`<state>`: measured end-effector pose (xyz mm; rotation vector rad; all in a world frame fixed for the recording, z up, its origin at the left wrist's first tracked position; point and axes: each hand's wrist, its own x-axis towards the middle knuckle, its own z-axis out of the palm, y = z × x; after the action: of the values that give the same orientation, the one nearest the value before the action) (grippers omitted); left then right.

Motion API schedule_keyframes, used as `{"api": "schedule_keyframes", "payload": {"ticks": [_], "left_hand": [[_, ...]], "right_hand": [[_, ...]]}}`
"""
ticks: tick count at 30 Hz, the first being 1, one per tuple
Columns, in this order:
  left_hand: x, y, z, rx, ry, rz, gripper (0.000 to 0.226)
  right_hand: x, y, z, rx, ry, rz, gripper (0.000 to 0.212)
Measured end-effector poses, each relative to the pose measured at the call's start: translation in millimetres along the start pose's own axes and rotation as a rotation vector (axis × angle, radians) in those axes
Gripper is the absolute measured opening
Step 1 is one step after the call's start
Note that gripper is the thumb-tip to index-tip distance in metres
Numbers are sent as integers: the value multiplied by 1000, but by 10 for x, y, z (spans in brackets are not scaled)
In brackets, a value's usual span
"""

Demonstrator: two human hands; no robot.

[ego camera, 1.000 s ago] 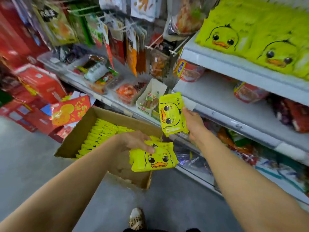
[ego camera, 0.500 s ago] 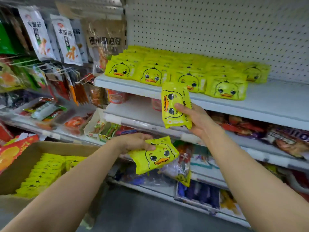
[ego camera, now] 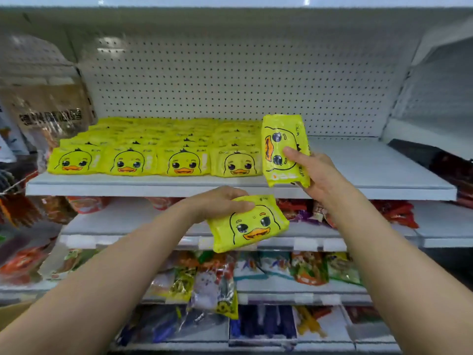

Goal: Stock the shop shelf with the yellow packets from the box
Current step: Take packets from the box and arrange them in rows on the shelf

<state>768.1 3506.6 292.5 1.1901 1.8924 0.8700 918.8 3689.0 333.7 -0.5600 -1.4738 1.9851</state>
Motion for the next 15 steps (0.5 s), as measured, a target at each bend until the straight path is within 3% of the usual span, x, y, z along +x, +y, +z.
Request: {"api": "schedule_keyframes", "payload": {"ticks": [2, 4, 6, 8, 10, 12, 15], "left_hand": [[251, 124, -47, 113, -37, 12, 82], [468, 316, -83, 223, -100, -1, 107], [684, 492, -138, 198, -206, -42, 96], [882, 627, -205, 80, -349, -67, 63], [1098, 725, -269, 20, -444, -46, 47], [1382, 799, -340, 71, -444, -23, 50], [1745, 985, -436, 293, -374, 17, 89]], "right_hand": [[104, -105, -152, -1, 34, -24, 37], [230, -191, -290, -16, 56, -63, 37], [369, -279, -413, -27, 80, -94, 46], [502, -376, -504, -35, 98, -107, 55], [648, -471, -597, -44, 115, -117, 46], [800, -567, -691, -36, 139, -125, 30], [1040, -686, -840, -15, 186, -157, 35]]}}
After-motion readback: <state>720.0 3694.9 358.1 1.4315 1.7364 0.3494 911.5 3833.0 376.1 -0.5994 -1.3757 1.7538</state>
